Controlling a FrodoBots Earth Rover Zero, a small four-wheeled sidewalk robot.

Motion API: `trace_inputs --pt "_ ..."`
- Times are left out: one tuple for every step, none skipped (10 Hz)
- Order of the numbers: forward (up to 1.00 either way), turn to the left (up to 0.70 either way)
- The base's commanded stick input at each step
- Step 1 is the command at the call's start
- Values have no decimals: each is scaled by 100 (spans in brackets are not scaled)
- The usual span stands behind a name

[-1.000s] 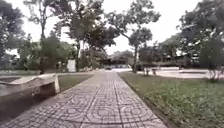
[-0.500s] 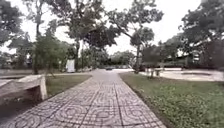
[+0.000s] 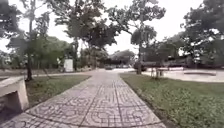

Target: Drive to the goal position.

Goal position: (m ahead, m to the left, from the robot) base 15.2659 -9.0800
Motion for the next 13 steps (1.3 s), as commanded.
trace_inputs --pt "100 0" --pt "100 0" --pt "100 0" --pt "100 0" --pt "100 0" --pt "100 0" --pt "100 0" --pt "100 0" --pt "100 0" --pt "100 0" --pt "100 0" --pt "100 0" --pt "100 0"
